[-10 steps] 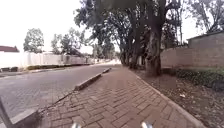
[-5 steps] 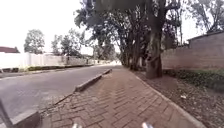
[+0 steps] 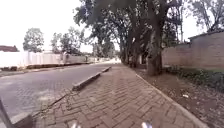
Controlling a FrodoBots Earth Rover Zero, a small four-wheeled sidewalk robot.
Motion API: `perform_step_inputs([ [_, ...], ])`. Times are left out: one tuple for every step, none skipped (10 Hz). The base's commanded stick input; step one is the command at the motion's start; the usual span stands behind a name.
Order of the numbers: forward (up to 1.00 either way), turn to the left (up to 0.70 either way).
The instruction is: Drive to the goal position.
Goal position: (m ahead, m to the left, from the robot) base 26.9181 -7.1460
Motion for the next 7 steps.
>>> perform_step_inputs([
  [0.5,-0.5],
  [0.5,-0.5],
  [0.5,-0.32],
  [0.5,-0.06],
  [0.5,0.0],
  [0.5,0.0],
  [0.5,0.0],
])
